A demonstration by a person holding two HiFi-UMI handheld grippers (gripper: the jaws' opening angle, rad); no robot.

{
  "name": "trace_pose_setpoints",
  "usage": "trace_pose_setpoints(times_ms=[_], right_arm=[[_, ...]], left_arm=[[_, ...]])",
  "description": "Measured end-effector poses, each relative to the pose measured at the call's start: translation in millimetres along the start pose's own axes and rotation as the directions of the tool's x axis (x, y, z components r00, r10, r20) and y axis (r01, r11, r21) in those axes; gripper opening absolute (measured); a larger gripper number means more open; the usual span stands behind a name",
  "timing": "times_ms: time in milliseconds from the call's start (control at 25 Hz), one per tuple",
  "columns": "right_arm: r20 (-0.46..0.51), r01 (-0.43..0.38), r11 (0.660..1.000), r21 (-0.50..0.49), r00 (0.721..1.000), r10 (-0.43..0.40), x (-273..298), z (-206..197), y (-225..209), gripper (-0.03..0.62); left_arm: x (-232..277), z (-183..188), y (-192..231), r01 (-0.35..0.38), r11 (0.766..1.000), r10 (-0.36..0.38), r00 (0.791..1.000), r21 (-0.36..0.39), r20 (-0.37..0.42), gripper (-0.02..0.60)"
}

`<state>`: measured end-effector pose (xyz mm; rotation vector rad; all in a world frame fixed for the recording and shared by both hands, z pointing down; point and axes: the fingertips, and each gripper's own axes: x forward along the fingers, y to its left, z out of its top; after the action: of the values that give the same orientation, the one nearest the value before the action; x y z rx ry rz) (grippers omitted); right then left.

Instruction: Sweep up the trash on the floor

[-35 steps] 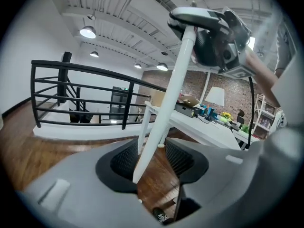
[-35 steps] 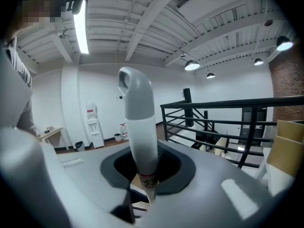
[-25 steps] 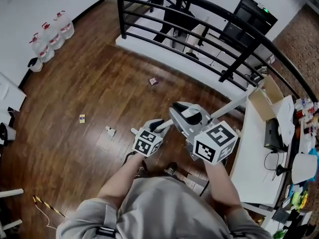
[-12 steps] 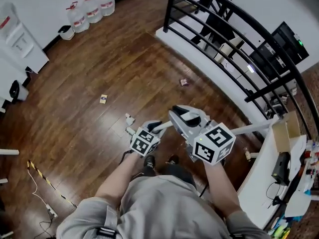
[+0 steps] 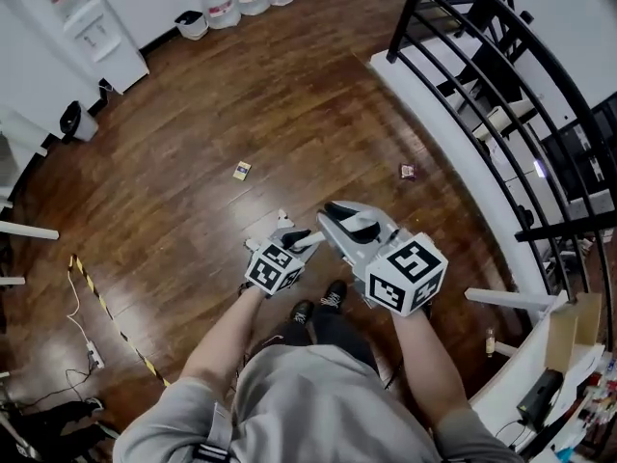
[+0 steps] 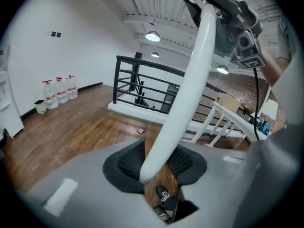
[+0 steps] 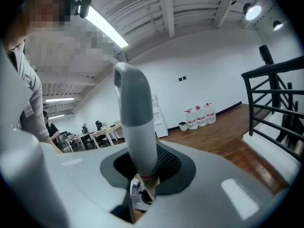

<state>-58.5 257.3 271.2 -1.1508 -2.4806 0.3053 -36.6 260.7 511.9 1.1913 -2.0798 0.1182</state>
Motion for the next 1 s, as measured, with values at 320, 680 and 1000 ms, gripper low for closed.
trace_pose_setpoints(times_ms=[320, 680, 1000], right_arm=[[-0.023, -0.036, 0.999, 0.035, 0.999, 0.037, 95, -20, -38, 0.06], [-0.055, 0.126, 0.982, 0.139, 0.991, -0.119, 189, -81, -120, 0.057], [-0.074, 0.315, 0.941, 0.128, 0.949, -0.307, 182, -93, -171, 0.055]], left_arm=[[10, -28, 101, -0.044, 0.999, 0.043, 0.998, -0.023, -0.054, 0.118], [73, -76, 207, 0.022, 1.0, -0.02, 0.991, 0.019, -0.134, 0.121], [131, -64, 210, 0.148, 0.987, -0.14, 0.984, 0.069, -0.114, 0.124]])
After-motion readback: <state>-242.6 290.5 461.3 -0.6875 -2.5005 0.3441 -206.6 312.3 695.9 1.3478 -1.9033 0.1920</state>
